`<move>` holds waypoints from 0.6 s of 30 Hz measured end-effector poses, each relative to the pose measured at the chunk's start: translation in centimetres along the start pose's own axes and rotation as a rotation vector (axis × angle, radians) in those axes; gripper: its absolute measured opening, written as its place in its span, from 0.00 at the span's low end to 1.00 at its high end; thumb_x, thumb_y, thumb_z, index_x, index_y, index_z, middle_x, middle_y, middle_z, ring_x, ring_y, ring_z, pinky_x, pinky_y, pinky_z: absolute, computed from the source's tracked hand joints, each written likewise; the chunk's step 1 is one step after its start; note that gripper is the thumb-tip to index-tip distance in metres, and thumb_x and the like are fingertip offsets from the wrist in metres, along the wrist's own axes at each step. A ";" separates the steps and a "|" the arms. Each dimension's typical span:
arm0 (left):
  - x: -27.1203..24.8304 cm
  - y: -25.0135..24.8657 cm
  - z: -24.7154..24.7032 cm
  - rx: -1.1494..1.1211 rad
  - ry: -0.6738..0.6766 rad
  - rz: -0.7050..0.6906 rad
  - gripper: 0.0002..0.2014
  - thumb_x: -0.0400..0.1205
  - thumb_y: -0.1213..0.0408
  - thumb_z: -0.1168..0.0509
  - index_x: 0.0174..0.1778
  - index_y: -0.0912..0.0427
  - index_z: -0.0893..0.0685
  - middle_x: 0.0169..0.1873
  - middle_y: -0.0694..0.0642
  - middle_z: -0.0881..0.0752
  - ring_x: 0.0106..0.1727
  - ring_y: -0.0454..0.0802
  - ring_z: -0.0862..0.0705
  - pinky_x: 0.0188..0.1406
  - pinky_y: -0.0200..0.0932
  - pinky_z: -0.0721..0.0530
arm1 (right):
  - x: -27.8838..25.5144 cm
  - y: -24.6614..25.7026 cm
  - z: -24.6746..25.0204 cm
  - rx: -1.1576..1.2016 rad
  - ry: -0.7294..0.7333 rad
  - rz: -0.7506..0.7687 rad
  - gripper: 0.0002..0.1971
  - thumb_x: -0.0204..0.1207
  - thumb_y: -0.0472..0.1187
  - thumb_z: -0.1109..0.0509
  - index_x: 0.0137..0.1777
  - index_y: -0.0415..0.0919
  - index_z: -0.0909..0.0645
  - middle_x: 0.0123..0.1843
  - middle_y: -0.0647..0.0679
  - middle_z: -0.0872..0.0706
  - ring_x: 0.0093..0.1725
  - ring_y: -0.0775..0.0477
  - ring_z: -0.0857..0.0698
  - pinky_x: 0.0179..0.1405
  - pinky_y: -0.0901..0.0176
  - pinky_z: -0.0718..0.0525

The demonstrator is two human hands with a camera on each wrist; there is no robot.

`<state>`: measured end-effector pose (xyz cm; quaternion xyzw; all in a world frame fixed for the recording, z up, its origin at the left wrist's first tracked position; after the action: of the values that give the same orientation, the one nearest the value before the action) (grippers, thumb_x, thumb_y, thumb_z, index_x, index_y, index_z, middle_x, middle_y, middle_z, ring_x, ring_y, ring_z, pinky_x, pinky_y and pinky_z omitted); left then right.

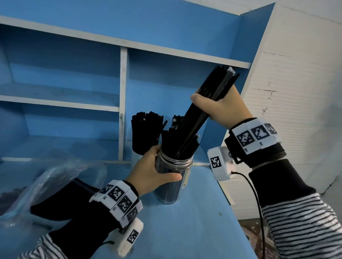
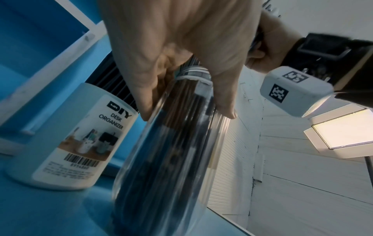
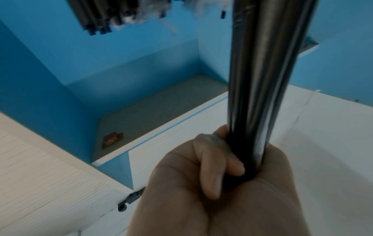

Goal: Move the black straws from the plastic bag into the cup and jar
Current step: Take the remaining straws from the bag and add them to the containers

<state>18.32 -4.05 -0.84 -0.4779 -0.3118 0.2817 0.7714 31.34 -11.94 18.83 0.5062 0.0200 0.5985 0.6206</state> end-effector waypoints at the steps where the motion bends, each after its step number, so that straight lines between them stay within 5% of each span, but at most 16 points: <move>1: 0.0 0.2 0.0 -0.008 -0.001 0.001 0.47 0.61 0.51 0.16 0.75 0.47 0.31 0.61 0.38 0.18 0.62 0.36 0.20 0.70 0.47 0.23 | 0.2 -0.2 0.0 -0.011 -0.001 0.000 0.17 0.74 0.40 0.26 0.47 0.22 0.23 0.39 0.32 0.18 0.29 0.53 0.20 0.24 0.69 0.24; 11: 0.2 0.5 0.1 -0.007 -0.007 -0.008 0.48 0.61 0.52 0.16 0.76 0.49 0.32 0.65 0.40 0.20 0.67 0.41 0.21 0.71 0.48 0.22 | -1.7 -3.8 -5.7 -0.135 0.234 -0.090 0.18 0.72 0.47 0.24 0.46 0.30 0.21 0.45 0.35 0.14 0.47 0.38 0.14 0.46 0.45 0.12; 15: 0.1 0.3 0.1 0.000 -0.017 -0.004 0.45 0.62 0.53 0.16 0.73 0.47 0.32 0.61 0.35 0.21 0.64 0.40 0.22 0.69 0.48 0.22 | -2.9 -7.1 -7.0 -0.252 0.275 -0.120 0.37 0.54 0.82 0.34 0.57 0.60 0.20 0.59 0.53 0.17 0.67 0.43 0.24 0.70 0.45 0.27; 18: 0.1 0.3 0.2 0.021 -0.018 -0.007 0.45 0.63 0.52 0.16 0.74 0.45 0.33 0.62 0.37 0.21 0.65 0.41 0.22 0.69 0.47 0.22 | -3.8 -6.5 -6.3 -0.180 0.288 -0.129 0.38 0.55 0.79 0.30 0.64 0.64 0.25 0.66 0.56 0.20 0.73 0.47 0.28 0.75 0.47 0.34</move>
<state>18.22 -3.78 -1.04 -0.4660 -0.3175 0.2867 0.7745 30.99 -9.59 9.30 0.3553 0.0875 0.6230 0.6914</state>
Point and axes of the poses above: each hand's wrist, its own x-axis towards the middle knuckle, its own z-axis out of the back of the hand, y = z × x, the point moved 7 cm from there along x, towards the middle knuckle
